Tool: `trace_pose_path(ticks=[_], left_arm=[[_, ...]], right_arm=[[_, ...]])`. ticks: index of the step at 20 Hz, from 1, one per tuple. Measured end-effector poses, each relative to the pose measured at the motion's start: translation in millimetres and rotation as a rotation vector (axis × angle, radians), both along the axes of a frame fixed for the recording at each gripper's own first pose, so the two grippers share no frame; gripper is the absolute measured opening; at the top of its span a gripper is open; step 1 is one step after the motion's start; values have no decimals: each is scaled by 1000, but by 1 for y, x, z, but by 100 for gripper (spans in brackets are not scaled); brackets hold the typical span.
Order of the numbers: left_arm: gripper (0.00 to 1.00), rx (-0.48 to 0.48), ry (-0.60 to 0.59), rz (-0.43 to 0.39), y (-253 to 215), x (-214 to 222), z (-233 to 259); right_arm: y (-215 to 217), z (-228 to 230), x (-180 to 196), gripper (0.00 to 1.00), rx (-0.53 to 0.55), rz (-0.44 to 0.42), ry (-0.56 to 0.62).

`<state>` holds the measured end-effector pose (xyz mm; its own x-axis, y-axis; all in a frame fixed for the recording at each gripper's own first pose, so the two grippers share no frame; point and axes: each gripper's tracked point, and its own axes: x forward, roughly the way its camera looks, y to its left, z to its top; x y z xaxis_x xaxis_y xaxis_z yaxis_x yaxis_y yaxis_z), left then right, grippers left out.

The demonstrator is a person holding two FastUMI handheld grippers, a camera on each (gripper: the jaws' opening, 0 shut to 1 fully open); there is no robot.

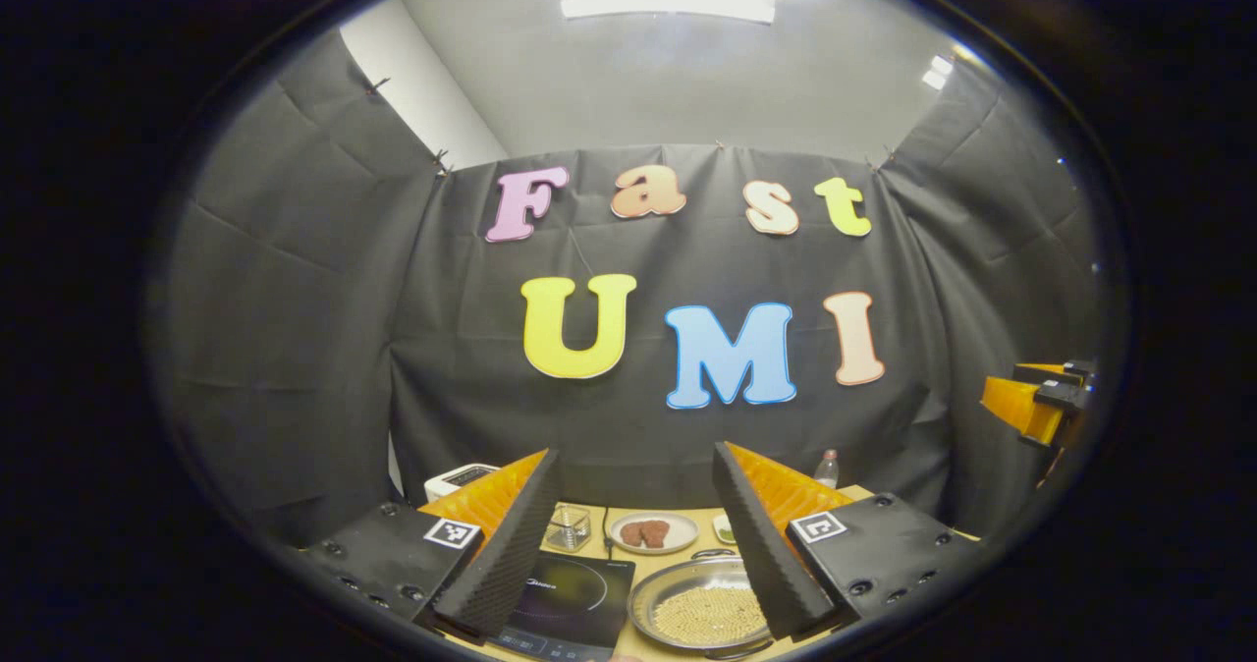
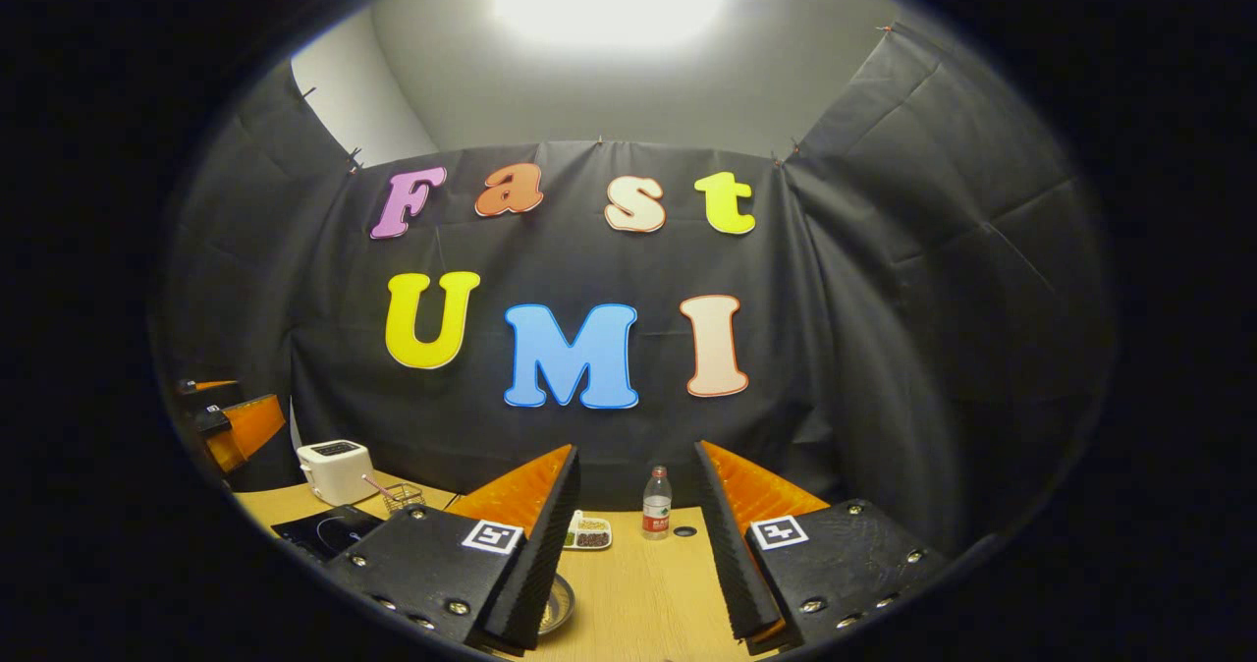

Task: First push the handle of the pot to place it horizontally, then grasp the pot with both hands and set it on the induction cooktop.

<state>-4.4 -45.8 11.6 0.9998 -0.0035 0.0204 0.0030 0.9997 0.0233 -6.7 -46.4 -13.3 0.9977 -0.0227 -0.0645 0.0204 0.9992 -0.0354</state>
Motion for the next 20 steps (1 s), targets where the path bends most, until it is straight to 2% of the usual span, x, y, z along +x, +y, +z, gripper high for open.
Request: trace_pose_path(ticks=[1, 2, 6, 7, 9, 10, 11, 12, 13, 15, 16, 20], left_arm=[[96, 2, -1, 5, -1, 0, 1], [96, 1, -3, 9, -2, -1, 2], [99, 14, -10, 27, -9, -8, 3], [94, 20, -10, 35, -10, -11, 3], [97, 22, -10, 52, -12, -17, 2], [99, 23, -8, 59, -12, -22, 0], [100, 25, -8, 68, -12, -25, -1], [99, 29, -6, 74, -11, -28, -2], [99, 33, -2, 79, -10, -32, -2], [99, 33, -2, 88, -5, -31, -2], [99, 36, -5, 98, 0, -29, -1], [99, 35, 7, 110, 23, -17, -10]], right_arm=[[1, -2, -2, 45, 5, 11, 5], [2, -4, -1, 41, 11, 21, 20], [6, -15, -1, 40, 32, 74, 63], [8, -19, -1, 40, 35, 91, 74], [13, -25, -2, 40, 42, 129, 97], [9, -25, 3, 40, 28, 95, 92], [-4, -21, -1, 22, 24, 49, 65], [-1, -17, 4, 4, 42, 65, 53], [4, -18, 3, 8, 58, 75, 56], [9, -21, 6, 8, 63, 90, 44], [15, -24, 9, 1, 61, 100, 50], [46, -37, 14, 0, 85, 140, 90]])
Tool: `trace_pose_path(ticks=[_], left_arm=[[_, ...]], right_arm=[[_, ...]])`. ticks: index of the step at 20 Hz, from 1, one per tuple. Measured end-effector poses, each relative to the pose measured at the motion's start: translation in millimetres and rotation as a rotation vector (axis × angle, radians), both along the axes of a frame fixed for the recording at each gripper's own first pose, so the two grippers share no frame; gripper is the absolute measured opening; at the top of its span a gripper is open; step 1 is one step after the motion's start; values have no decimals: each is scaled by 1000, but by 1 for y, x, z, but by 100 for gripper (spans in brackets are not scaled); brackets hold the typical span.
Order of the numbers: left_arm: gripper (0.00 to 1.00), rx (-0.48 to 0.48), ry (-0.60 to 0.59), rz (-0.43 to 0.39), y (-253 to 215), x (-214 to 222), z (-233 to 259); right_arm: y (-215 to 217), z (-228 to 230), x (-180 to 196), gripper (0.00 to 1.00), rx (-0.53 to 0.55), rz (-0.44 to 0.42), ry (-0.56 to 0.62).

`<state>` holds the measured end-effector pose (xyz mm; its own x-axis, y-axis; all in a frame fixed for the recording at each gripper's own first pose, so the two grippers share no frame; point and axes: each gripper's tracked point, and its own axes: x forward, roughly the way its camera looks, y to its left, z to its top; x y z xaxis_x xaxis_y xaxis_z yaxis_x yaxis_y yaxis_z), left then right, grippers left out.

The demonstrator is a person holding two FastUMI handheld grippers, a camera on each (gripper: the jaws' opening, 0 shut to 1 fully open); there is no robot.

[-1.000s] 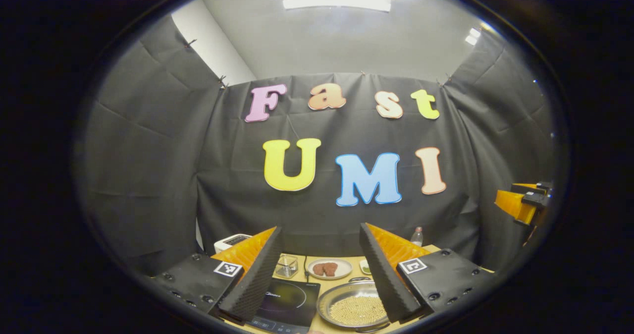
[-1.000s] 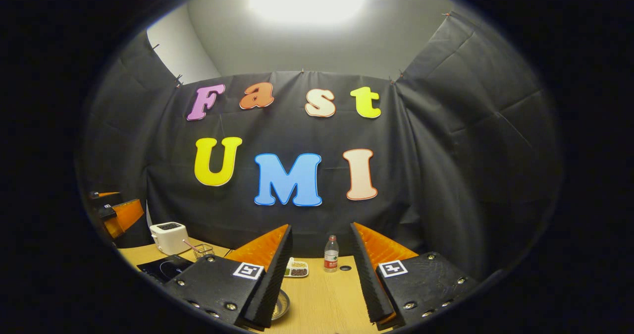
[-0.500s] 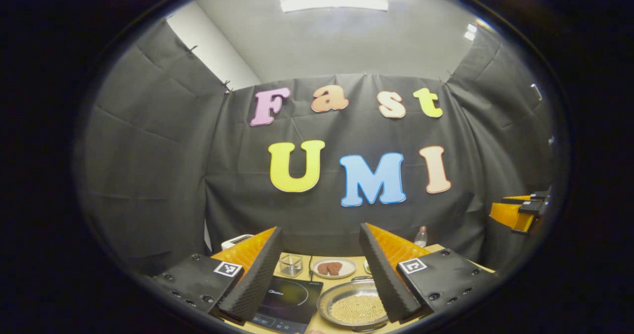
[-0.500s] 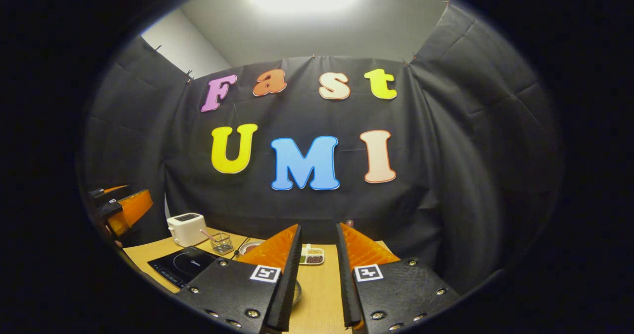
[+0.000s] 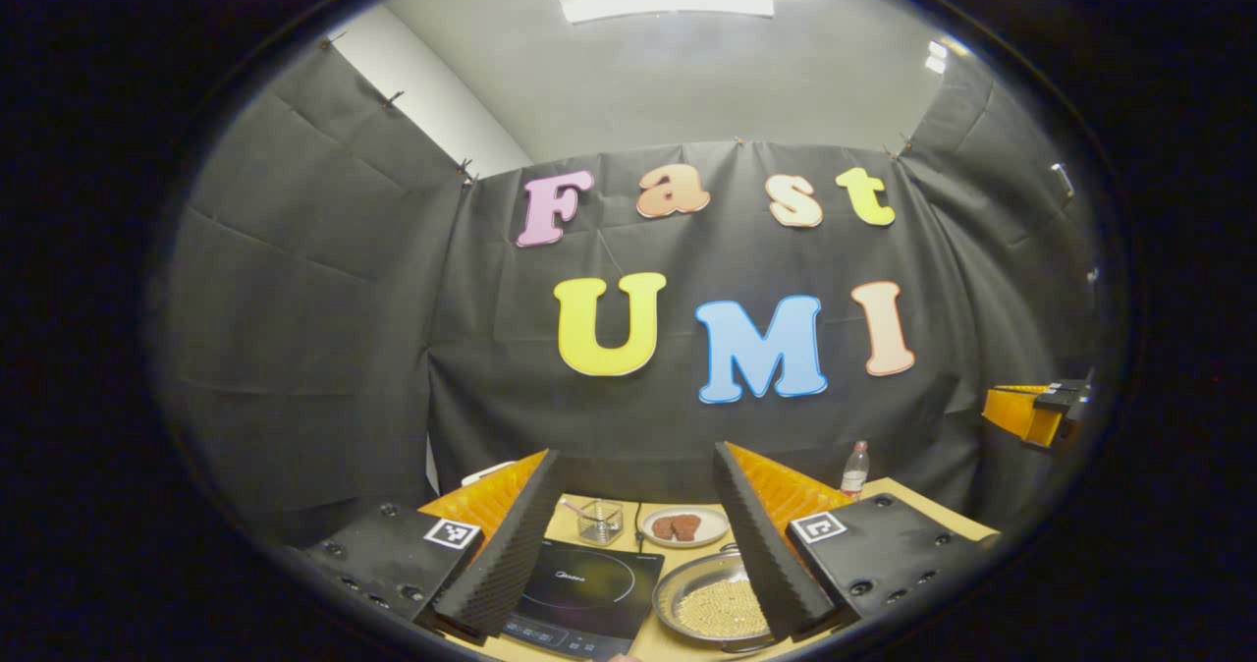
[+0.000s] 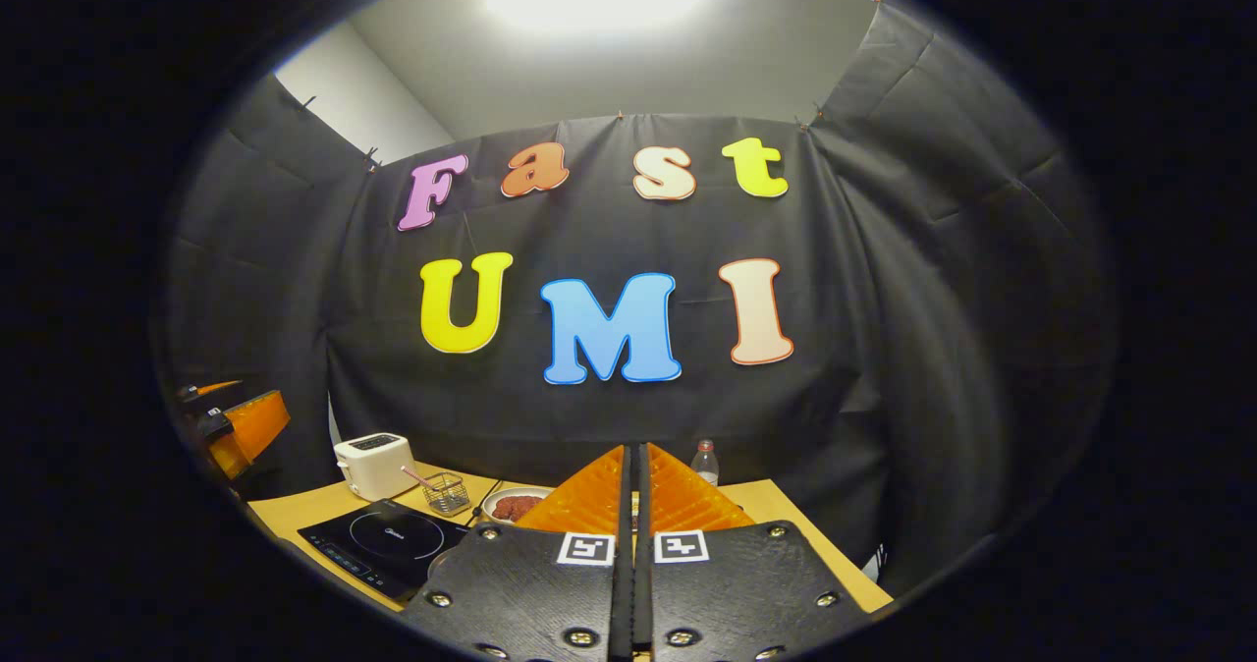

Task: First push the handle of the pot to place it horizontally, then grasp the pot with both hands and set it on the induction cooktop.

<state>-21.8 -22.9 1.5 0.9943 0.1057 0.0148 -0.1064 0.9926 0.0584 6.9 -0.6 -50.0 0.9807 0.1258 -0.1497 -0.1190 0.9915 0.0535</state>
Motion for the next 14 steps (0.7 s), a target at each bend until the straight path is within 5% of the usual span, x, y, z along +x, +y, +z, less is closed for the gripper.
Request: trace_pose_path(ticks=[7, 14], left_arm=[[99, -25, -12, 41, 56, 28, 2], [99, -23, -10, 86, 106, 51, -4]], right_arm=[[66, -31, 17, 0, -8, 110, 83], [145, -86, 10, 1, -37, 312, 214]])
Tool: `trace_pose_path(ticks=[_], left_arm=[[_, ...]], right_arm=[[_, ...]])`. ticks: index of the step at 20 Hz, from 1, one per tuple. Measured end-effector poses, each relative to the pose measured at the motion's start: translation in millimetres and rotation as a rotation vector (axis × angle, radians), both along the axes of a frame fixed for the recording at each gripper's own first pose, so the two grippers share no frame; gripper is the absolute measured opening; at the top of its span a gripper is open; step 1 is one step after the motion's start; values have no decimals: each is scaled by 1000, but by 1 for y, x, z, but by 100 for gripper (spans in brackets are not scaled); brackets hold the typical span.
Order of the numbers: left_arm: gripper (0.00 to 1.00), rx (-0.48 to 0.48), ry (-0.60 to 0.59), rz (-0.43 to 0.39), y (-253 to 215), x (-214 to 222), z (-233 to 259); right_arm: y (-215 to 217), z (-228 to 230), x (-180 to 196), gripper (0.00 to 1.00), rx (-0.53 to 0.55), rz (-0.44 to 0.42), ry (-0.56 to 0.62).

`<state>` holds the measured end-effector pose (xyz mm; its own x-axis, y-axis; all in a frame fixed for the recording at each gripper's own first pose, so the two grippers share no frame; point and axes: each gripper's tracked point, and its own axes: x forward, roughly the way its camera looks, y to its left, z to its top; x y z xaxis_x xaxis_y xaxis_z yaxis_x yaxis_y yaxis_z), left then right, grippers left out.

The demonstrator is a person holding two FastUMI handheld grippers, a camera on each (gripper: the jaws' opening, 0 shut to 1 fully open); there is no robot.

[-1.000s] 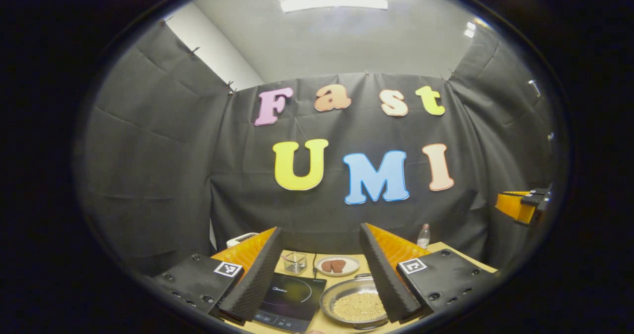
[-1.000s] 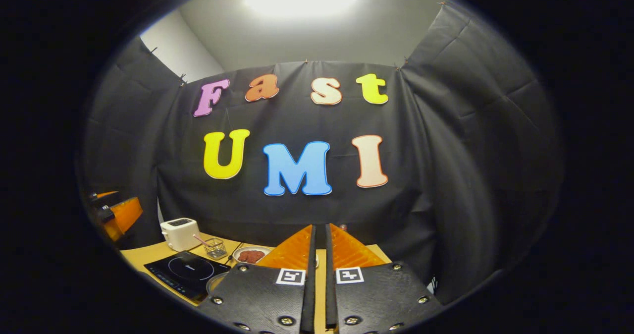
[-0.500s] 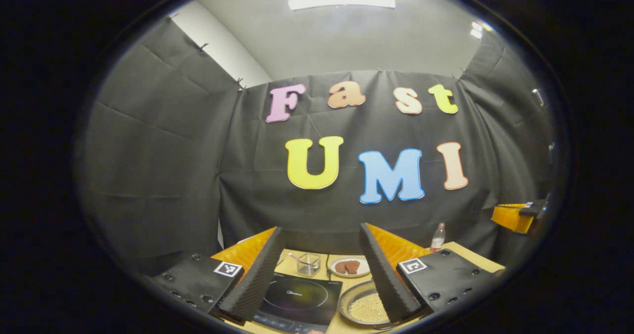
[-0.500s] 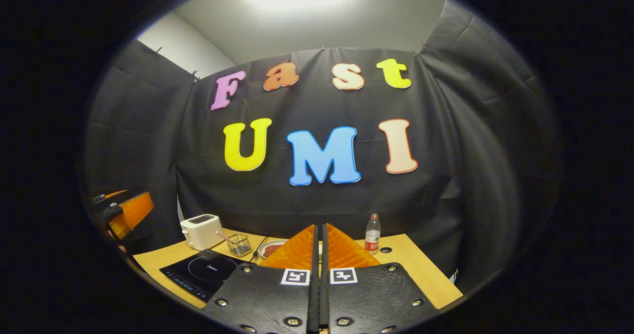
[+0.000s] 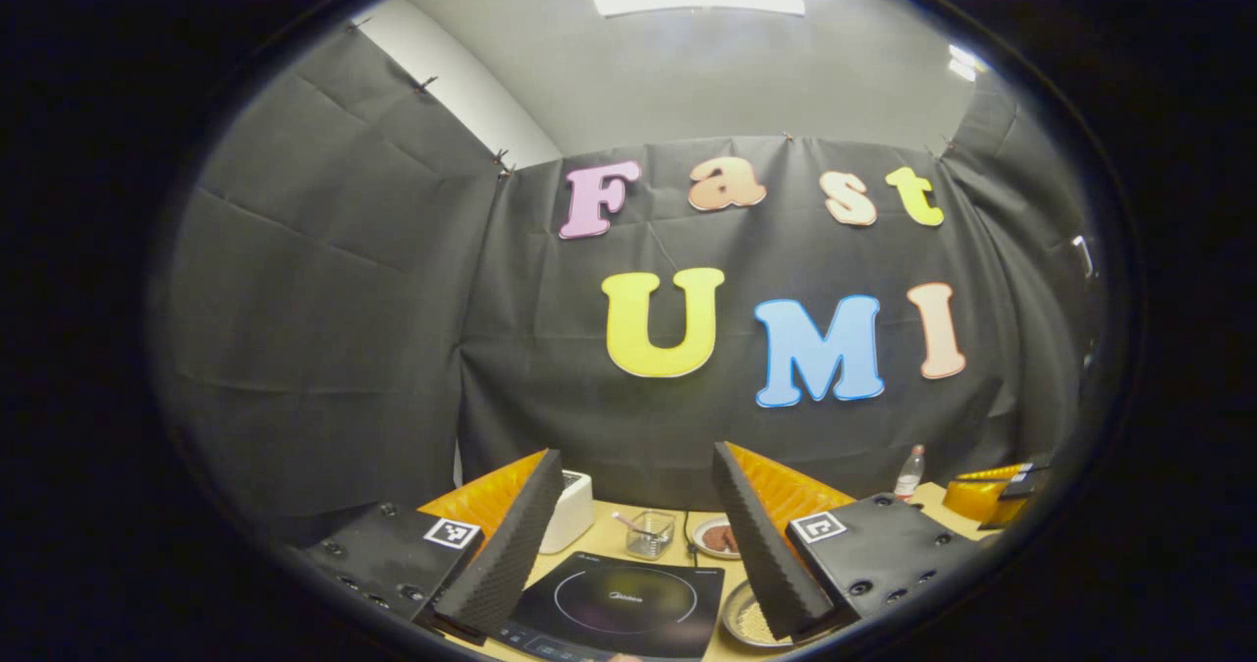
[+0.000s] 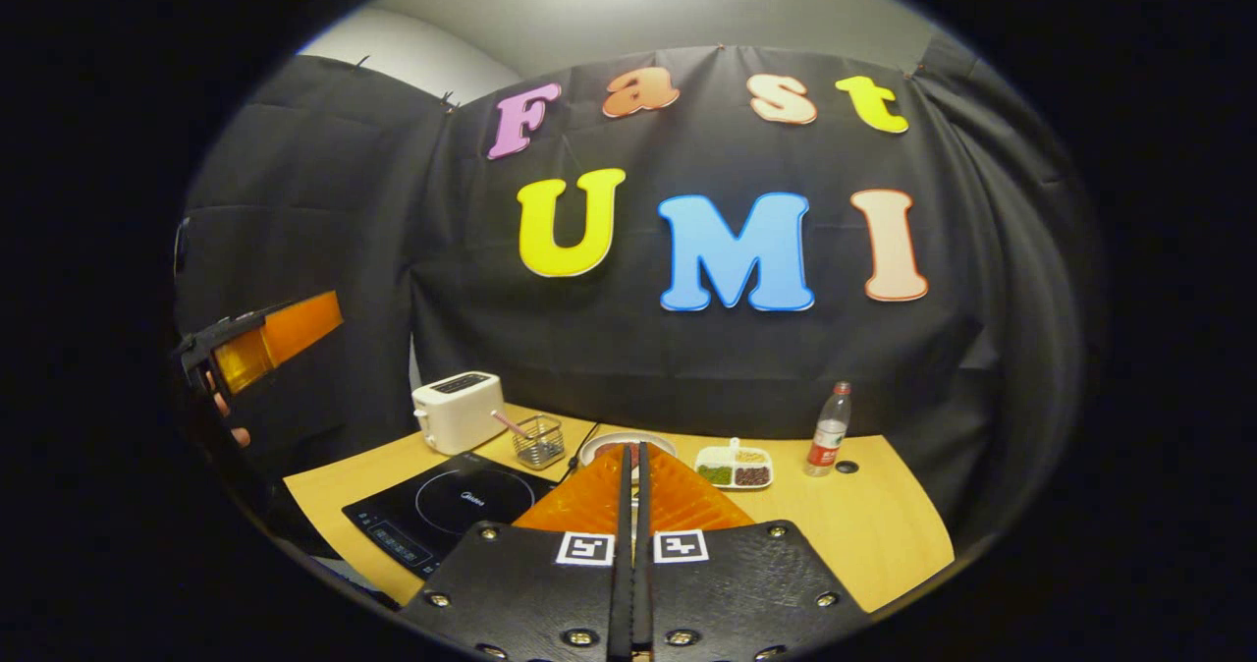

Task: First push the handle of the pot to place it horizontally, then grasp the pot with both hands and set it on the induction cooktop.

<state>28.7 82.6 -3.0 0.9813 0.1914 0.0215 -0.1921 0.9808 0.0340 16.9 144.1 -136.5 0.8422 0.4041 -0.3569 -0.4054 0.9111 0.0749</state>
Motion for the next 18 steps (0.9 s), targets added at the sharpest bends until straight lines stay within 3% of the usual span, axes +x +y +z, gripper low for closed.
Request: trace_pose_path(ticks=[1, 2, 8, 12, 14, 15, 17, 18], left_arm=[[100, -2, 3, 5, 6, 3, 0], [94, -6, 7, 10, 11, 6, -5], [100, -12, 29, 39, 44, 12, -20], [100, -25, 49, 60, 64, 17, -30], [94, -25, 48, 71, 75, 20, -32], [99, -25, 54, 75, 80, 22, -34], [94, -31, 67, 81, 86, 24, -40], [99, -38, 63, 82, 89, 22, -39]], right_arm=[[10, -8, -2, 0, -2, 28, 24], [20, -17, -5, 1, -6, 57, 47], [63, -62, -22, 1, -56, 194, 155], [90, -92, -37, 1, -71, 279, 247], [98, -106, -45, 1, -94, 318, 280], [102, -112, -51, 1, -102, 340, 302], [111, -127, -64, 1, -105, 384, 356], [113, -135, -72, 1, -111, 402, 387]])
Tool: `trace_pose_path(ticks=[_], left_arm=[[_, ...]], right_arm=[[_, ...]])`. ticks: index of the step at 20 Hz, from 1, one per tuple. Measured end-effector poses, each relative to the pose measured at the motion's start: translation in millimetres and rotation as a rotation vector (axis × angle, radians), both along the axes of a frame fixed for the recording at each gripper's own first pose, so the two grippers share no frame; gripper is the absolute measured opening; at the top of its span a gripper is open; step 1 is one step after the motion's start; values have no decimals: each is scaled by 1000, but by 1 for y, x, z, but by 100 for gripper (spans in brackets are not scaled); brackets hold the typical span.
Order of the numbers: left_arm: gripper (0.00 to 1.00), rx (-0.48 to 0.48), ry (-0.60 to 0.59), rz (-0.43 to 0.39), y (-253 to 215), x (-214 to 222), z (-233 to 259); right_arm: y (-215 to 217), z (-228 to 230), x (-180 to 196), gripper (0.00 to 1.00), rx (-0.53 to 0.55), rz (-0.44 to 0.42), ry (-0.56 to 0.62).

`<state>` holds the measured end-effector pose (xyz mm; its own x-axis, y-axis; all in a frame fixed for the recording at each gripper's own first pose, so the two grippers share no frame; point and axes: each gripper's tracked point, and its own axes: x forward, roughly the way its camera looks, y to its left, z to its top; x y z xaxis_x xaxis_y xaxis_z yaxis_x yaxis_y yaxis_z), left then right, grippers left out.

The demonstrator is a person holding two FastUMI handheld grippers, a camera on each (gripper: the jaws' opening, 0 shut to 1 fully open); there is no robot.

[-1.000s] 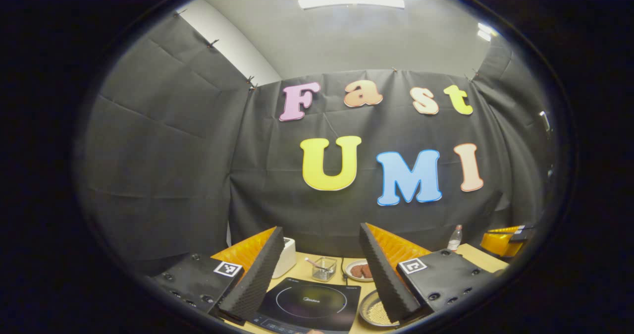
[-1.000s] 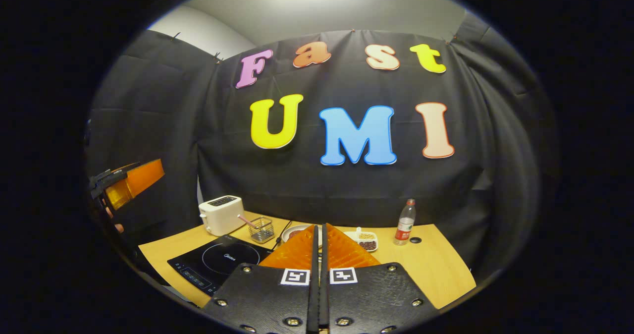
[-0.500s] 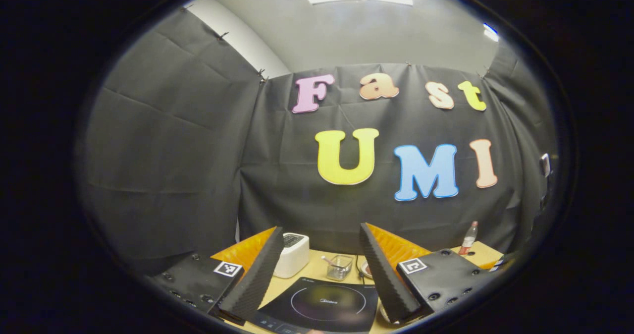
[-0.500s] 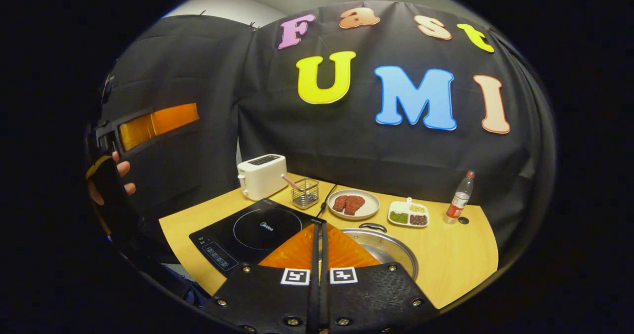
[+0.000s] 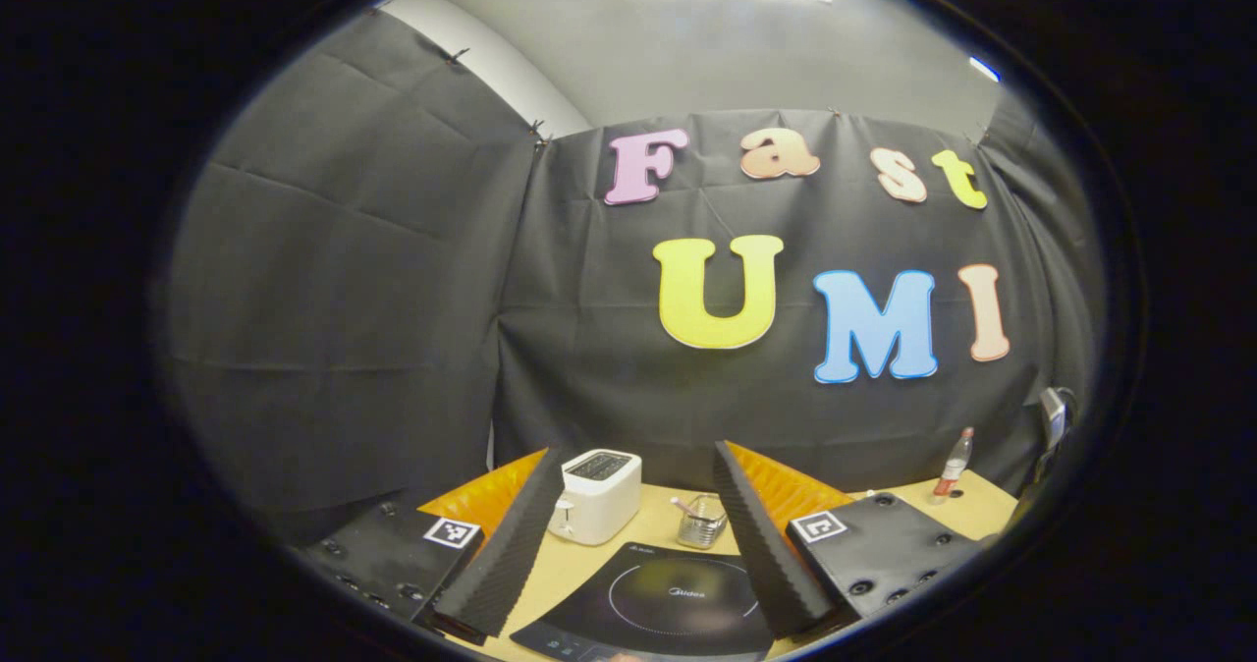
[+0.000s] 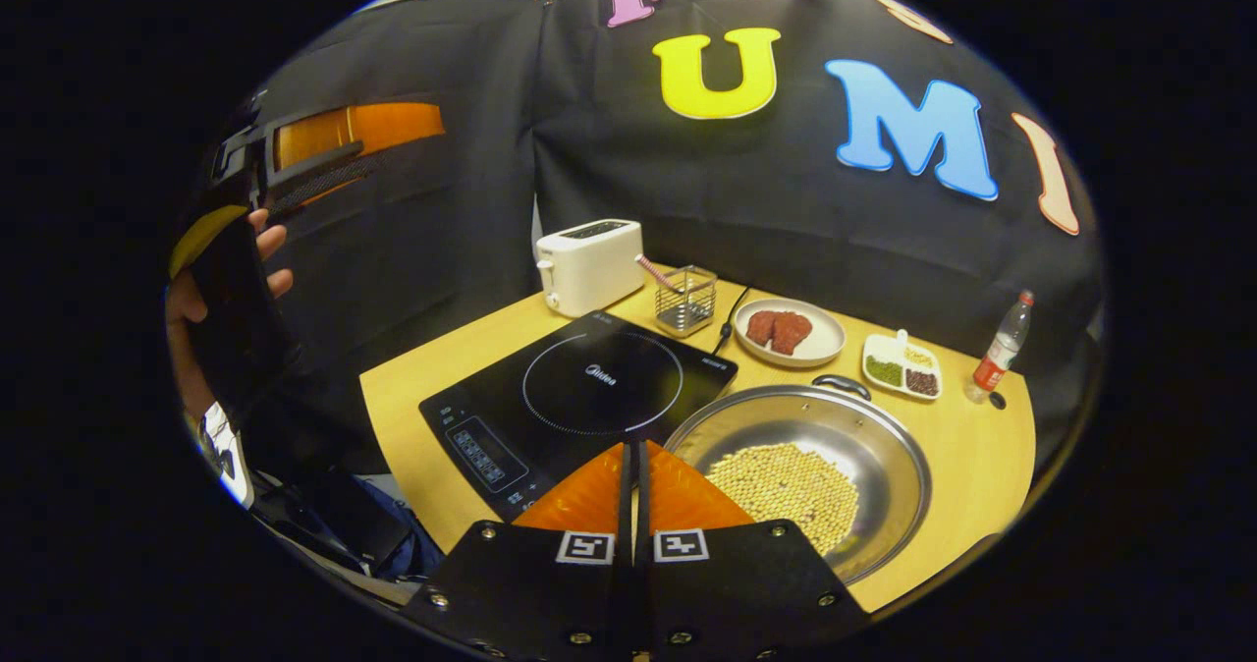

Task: First push the handle of the pot to place it horizontally, then grasp the pot with both hands and set it on the induction cooktop.

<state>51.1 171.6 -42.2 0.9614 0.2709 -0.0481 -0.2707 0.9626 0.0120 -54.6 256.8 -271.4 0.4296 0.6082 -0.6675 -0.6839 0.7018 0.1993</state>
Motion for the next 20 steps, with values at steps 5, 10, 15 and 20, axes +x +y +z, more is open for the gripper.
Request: trace_pose_path(ticks=[5, 10, 15, 20], left_arm=[[95, -18, 10, -2, 7, 7, -10], [96, -14, 12, -22, 5, 13, -18], [99, -36, 18, -65, -5, 25, -25], [94, -53, 14, -115, -18, 42, -29]], right_arm=[[0, -39, -26, 1, -76, 52, 112], [-12, -67, -44, 1, -140, 55, 194], [-28, -85, -49, 1, -175, -9, 287], [-45, -92, -48, 1, -176, -108, 340]])
